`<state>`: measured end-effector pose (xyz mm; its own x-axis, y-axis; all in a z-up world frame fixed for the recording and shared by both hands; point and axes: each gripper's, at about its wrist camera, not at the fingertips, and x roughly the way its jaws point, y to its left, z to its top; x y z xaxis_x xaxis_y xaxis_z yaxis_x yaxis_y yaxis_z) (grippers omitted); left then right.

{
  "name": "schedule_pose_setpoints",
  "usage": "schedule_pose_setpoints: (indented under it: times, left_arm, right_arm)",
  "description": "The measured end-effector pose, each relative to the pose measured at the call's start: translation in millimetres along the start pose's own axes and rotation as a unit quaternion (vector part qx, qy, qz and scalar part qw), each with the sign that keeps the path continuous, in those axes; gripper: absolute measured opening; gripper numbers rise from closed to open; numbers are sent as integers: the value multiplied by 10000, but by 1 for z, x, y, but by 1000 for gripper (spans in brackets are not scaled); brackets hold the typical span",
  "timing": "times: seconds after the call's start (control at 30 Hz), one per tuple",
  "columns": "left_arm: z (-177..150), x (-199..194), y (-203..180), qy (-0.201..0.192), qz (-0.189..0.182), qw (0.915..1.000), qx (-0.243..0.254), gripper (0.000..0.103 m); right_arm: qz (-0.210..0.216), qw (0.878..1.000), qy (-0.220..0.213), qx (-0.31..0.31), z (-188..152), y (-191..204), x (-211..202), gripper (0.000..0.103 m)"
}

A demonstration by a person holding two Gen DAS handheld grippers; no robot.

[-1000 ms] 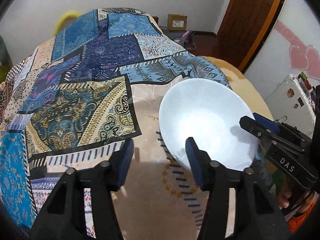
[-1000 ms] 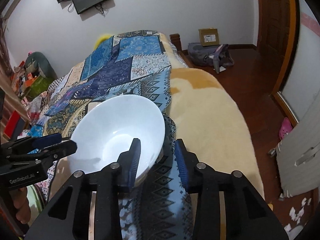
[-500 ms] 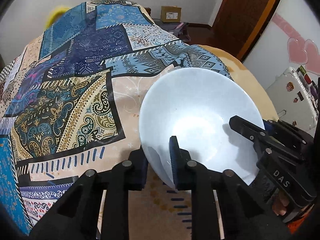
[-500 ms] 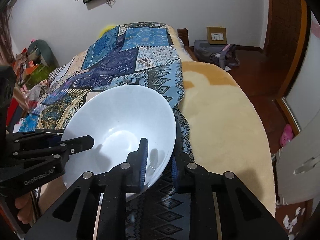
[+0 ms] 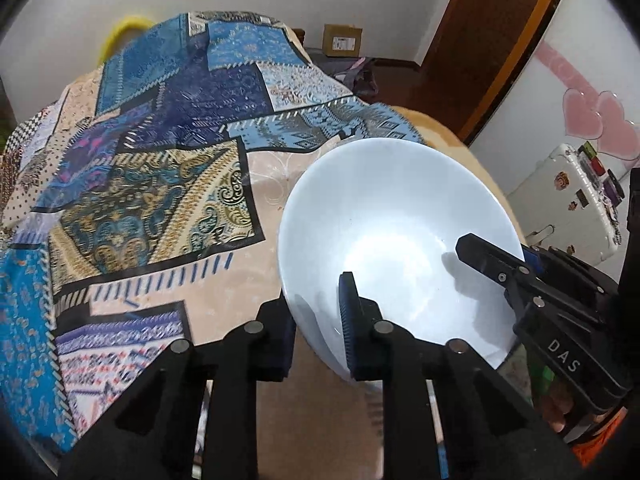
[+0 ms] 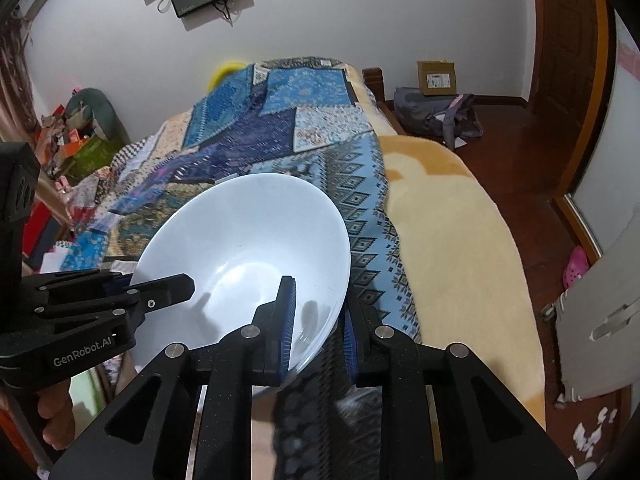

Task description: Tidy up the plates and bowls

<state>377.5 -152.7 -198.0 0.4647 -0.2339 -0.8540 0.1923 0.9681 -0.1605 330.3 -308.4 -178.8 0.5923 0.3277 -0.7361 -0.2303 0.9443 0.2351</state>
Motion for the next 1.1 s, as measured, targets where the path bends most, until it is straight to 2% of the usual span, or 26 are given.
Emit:
schedule_pose_setpoints:
  times: [0.53, 1.1]
  left_arm:
    - [-41, -118, 12, -584, 259, 9980, -24, 19]
    - [-106, -216, 79, -1016, 543, 9927, -352, 19]
  right_arm:
    - [285, 9978, -511, -304, -6, 67, -63, 19]
    - [623, 9930, -708, -706, -27, 165, -83, 19]
